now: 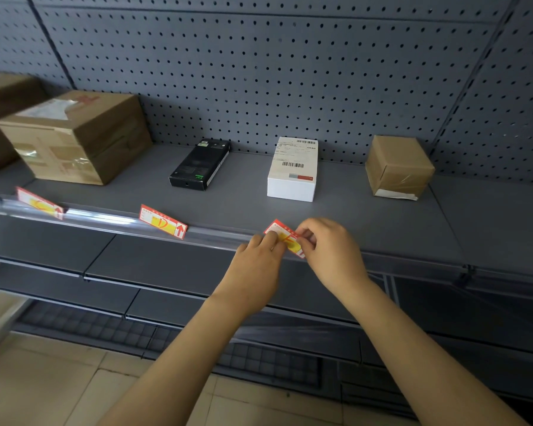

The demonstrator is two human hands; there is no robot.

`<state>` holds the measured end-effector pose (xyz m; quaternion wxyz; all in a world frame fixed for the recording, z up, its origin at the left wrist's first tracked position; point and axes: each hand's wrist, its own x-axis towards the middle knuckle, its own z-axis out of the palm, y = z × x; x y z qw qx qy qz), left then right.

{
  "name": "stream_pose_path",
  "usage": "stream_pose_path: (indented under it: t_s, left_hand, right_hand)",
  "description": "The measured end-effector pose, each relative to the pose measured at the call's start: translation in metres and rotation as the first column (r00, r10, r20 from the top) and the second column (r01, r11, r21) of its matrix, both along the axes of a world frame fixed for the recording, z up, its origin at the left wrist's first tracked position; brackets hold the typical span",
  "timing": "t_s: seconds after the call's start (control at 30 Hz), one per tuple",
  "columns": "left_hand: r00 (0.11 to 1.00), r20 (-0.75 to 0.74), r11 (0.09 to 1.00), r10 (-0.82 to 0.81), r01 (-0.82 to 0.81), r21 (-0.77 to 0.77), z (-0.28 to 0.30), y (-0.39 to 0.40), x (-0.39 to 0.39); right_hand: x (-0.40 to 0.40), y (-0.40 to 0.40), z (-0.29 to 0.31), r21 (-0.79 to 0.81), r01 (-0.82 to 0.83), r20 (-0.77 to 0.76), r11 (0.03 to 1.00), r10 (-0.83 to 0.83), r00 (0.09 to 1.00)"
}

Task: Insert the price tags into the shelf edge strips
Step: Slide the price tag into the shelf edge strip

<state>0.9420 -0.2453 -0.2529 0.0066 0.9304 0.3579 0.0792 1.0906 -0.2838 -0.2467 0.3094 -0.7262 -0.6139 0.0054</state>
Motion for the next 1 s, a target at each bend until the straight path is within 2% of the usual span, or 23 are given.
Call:
stream_pose_path:
  t_s: [0.27,0.4,0.5,0.57,0.7,0.87,1.0]
  left_hand:
    - [1.000,-0.026,1.000,0.009,-0.010,-0.022,0.007,0.002,-0.004]
    - [0.996,0.019,0.996,0.084,-0.084,-0.021,0.019,0.008,-0.019]
    - [0.987,0.045,0.986,0.157,-0.154,-0.071,0.028,0.011,-0.043]
    - [0.975,0.040,0.970,0.218,-0.212,-0.120,0.031,0.009,-0.064]
    - [0.935,-0.067,0.904,0.347,-0.353,-0.243,0.028,0.002,-0.113]
    - [0.869,-0.202,0.818,0.451,-0.493,-0.295,0.019,-0.007,-0.184]
    - [0.803,-0.172,0.754,0.571,-0.596,-0.276,0.019,-0.011,-0.250]
  right_hand:
    - [-0.004,-0.007,0.014,-0.068,-0.019,0.049,0.998,0.023,0.999]
    - [-0.015,-0.013,0.029,-0.046,-0.048,0.130,0.998,0.054,0.990]
    - [-0.034,-0.017,0.033,-0.038,-0.137,0.156,0.990,0.142,0.978]
    - [-0.049,-0.017,0.028,-0.101,-0.214,0.157,0.972,0.228,0.961]
    - [-0.079,-0.011,0.014,-0.247,-0.354,0.107,0.902,0.389,0.915]
    - [-0.129,0.008,0.001,-0.428,-0.478,0.079,0.767,0.559,0.825]
    - [-0.188,0.034,0.000,-0.480,-0.567,0.063,0.669,0.671,0.739]
